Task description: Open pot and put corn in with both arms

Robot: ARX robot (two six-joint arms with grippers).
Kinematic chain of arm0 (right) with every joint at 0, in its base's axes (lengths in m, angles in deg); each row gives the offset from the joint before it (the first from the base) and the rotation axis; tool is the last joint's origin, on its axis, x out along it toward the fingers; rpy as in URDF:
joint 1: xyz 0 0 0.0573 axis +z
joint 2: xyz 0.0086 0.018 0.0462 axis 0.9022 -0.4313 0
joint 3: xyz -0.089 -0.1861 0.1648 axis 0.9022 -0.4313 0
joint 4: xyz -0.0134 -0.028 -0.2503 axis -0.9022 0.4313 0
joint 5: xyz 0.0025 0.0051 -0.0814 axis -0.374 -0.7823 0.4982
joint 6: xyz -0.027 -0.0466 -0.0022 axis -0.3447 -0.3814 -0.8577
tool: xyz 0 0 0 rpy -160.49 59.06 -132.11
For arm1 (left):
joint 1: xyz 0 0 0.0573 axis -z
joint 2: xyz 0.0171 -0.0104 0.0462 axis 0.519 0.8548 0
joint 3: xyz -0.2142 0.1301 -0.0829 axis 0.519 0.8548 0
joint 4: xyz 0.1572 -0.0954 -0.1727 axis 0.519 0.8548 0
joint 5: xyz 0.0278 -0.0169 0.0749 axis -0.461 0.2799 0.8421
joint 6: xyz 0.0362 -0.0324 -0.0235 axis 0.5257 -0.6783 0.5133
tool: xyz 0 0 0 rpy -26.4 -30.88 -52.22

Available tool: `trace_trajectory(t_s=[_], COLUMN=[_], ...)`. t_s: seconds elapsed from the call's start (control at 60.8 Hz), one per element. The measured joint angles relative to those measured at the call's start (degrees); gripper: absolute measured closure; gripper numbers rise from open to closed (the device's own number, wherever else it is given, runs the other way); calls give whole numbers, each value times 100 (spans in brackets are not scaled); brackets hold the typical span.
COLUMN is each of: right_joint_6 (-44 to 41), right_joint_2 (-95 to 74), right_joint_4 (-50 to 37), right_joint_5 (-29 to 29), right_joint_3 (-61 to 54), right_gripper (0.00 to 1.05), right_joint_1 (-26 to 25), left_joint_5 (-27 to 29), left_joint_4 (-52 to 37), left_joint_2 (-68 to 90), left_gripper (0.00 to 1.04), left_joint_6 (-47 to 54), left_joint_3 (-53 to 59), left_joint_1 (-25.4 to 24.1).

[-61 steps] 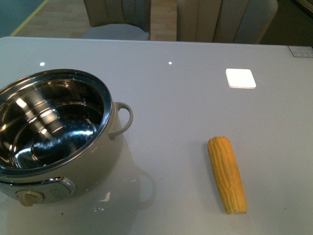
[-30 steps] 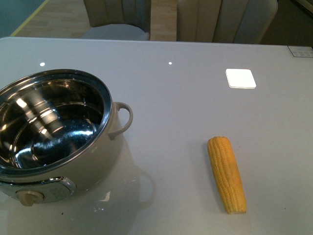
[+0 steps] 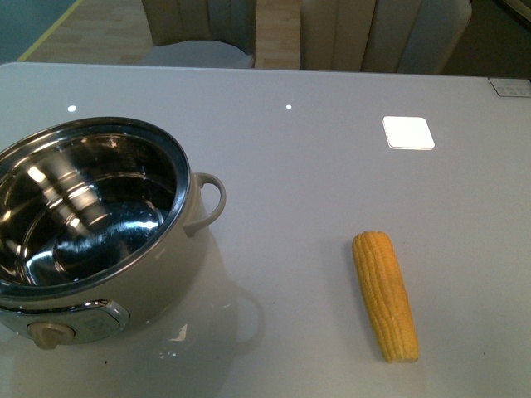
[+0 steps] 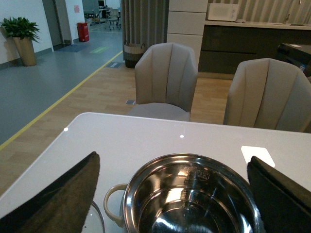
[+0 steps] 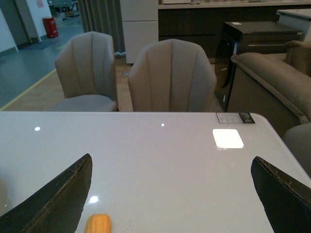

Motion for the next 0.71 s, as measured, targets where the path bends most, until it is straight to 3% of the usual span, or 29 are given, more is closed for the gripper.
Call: trace_trajectory(t_s=[0.082,0.181,0.28,0.707], right_joint_6=[116,970,1338,1539], right_joint_2=[-179,-1692,-2398,-6207], right_joint_4=[374,2627,3316,568], right_joint_5=[-15,44,68,304], right_joint_3=[129,1084,1200,1414], right_gripper=[9,9,9,9], right_joint_1=[9,205,417,1582], left_joint_5=[0,-7,2,0], left_joint_4=[0,2,4,7], left_joint_2=[0,-4,-4,-4], left_gripper=[7,7,7,7], left_joint_6=[9,11,11,11], left_joint_3=[0,0,0,0], left_joint_1=[0,0,0,0])
